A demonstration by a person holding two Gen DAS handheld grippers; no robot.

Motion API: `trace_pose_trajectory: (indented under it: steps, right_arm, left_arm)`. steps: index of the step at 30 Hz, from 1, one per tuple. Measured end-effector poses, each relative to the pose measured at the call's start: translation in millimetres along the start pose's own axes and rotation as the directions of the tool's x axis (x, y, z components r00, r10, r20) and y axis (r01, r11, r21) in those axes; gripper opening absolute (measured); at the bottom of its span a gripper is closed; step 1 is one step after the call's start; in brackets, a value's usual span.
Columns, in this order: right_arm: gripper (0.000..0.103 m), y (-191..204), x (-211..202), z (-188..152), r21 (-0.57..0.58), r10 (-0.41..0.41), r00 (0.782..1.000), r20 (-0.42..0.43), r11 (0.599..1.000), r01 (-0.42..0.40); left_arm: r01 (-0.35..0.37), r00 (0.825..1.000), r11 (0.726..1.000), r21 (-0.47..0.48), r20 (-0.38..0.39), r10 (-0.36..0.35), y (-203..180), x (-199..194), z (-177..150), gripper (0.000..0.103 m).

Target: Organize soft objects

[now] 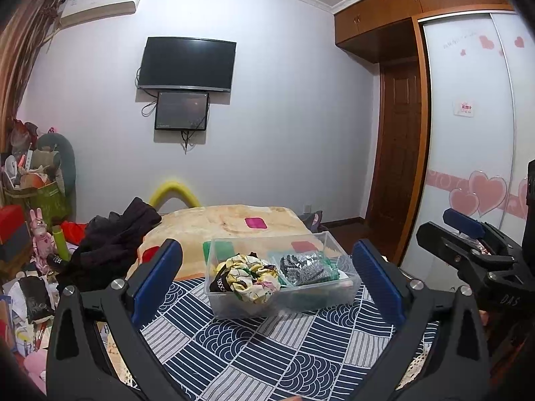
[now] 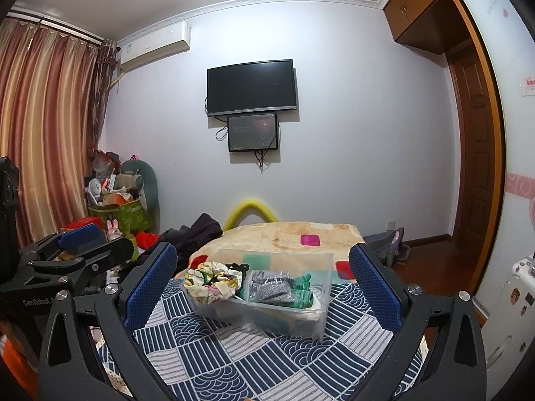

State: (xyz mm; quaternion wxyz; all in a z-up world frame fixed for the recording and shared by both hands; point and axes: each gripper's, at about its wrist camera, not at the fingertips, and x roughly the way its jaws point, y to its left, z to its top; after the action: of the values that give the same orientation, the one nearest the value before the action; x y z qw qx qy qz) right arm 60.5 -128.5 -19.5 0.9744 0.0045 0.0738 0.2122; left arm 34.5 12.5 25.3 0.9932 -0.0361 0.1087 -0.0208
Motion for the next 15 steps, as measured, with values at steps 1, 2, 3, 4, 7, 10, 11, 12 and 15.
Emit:
trace_pose_trajectory:
  steps: [1, 2, 3, 4, 7, 10, 11, 12, 15]
  right_arm:
    - [0.103, 0.0, -0.3, -0.2, 0.000, 0.000, 1.000, 0.000, 1.000, 0.000]
    - [0.103, 0.0, -0.3, -0.2, 0.000, -0.001, 1.000, 0.000, 1.000, 0.001]
    - [0.103, 0.3, -0.4, 0.5, 0.000, -0.001, 1.000, 0.000, 1.000, 0.001]
    - [0.103, 0.0, -0.3, -0.2, -0.001, 0.000, 1.000, 0.000, 1.000, 0.000]
    - [0.103, 0.4, -0.2, -0.1, -0.001, -0.001, 1.000, -0.001, 1.000, 0.001]
    - [0.103, 0.7, -0.4, 0.3, 0.000, -0.001, 1.000, 0.000, 1.000, 0.001]
    - [0.103, 0.5, -0.2, 0.0, -0.001, -0.001, 1.000, -0.001, 1.000, 0.001]
    - [0.103, 0.6, -0.2, 0.1, -0.002, -0.001, 1.000, -0.001, 1.000, 0.001]
    - [0.103, 0.8, -0.3, 0.5, -0.001, 0.001, 1.000, -0.001, 1.000, -0.001]
  left_arm:
    - [0.003, 1.000, 1.000, 0.001, -0.001, -0.003, 0.1, 0.4, 0.2, 0.103]
    - [0.013, 1.000, 1.000, 0.006, -0.001, -0.013, -0.4, 0.5, 0.2, 0.103]
    - [0.015, 1.000, 1.000, 0.009, -0.001, -0.015, -0.6, 0.3, 0.0, 0.103]
    - [0.014, 1.000, 1.000, 0.011, 0.003, -0.014, -0.8, -0.2, -0.4, 0.103]
    - [0.009, 1.000, 1.000, 0.009, 0.008, -0.009, -1.7, -1.4, -0.7, 0.103]
    - [0.018, 1.000, 1.000, -0.001, -0.003, -0.018, -1.5, -0.2, -0.4, 0.103]
    - [0.018, 1.000, 1.000, -0.003, -0.007, -0.018, -1.1, 0.6, -0.5, 0.103]
    - [0.019, 1.000, 1.000, -0.005, -0.010, -0.019, -0.5, 1.3, -0.4, 0.103]
    - [0.023, 1.000, 1.000, -0.014, -0.021, -0.023, 0.9, 3.7, -0.4, 0.103]
